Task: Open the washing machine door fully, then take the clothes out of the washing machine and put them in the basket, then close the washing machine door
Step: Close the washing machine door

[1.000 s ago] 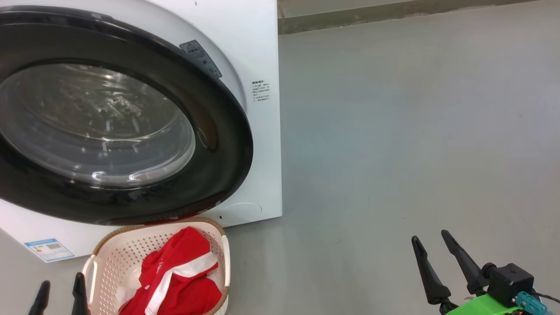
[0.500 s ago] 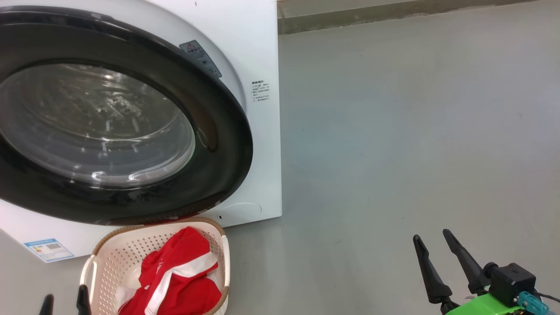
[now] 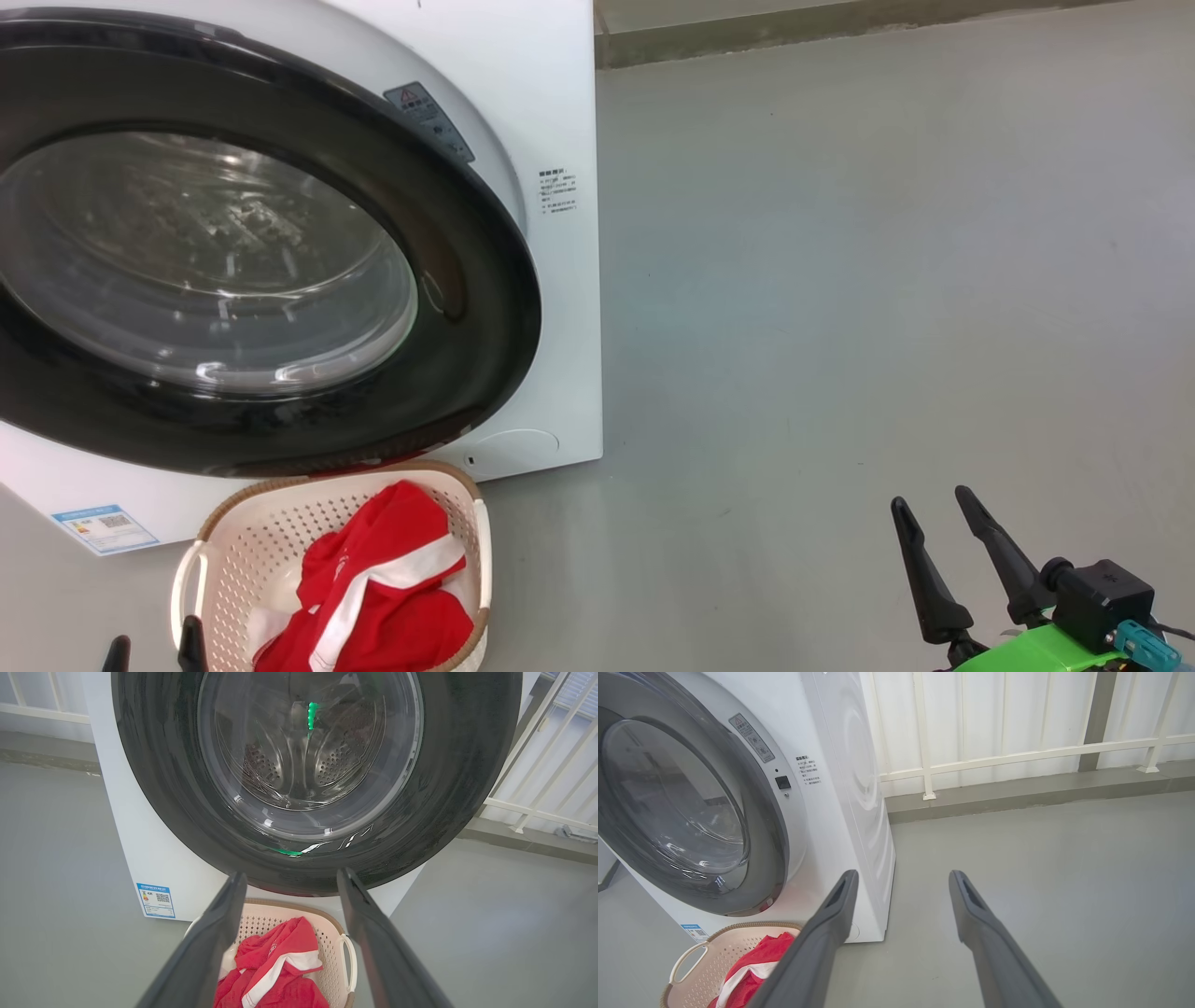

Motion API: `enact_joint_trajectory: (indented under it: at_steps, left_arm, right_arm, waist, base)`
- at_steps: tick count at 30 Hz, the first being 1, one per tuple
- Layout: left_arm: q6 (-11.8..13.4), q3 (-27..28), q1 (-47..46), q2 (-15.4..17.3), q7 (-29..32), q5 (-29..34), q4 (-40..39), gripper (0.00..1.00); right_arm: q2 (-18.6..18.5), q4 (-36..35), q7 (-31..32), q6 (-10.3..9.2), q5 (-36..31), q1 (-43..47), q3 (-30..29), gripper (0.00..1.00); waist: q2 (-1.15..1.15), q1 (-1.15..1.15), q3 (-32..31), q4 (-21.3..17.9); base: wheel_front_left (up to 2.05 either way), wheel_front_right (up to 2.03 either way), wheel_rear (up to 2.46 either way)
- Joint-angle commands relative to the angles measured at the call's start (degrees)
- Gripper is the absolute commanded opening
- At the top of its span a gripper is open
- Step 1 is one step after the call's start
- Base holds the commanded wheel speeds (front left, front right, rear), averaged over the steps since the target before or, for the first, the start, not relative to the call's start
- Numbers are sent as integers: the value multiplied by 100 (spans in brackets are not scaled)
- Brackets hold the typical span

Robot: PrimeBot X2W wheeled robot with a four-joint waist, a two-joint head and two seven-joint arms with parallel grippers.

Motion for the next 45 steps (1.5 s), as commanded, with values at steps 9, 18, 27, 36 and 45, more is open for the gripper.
enact_joint_trajectory:
  at_steps: [9, 18, 27, 36, 45]
  left_arm:
    - [-18, 159, -192, 163, -71, -32, -120, 100]
    - [-18, 148, -207, 166, -71, -11, -174, 100]
    - [-18, 139, -184, 146, -71, 22, -193, 100]
    - [-18, 23, -244, 143, -71, 65, -214, 100]
    - [-18, -151, -290, 85, -71, 27, -204, 100]
  right_arm:
    - [-33, -145, -26, 9, 35, -76, 141, 100]
    - [-36, -146, -26, 9, 40, -77, 144, 100]
    - [-21, -141, -26, 9, 41, -83, 157, 100]
    - [-27, -107, -26, 9, 124, -290, 340, 0]
    - [39, 118, -26, 9, 220, -1108, 1200, 0]
  waist:
    - [0, 0, 4, 5]
    - [0, 0, 18, 31]
    - [0, 0, 21, 42]
    - [0, 0, 42, 169]
    - [0, 0, 66, 565]
  base:
    - [0, 0, 0]
    - [0, 0, 0]
    - [0, 0, 0]
    - [0, 0, 0]
    - [0, 0, 0]
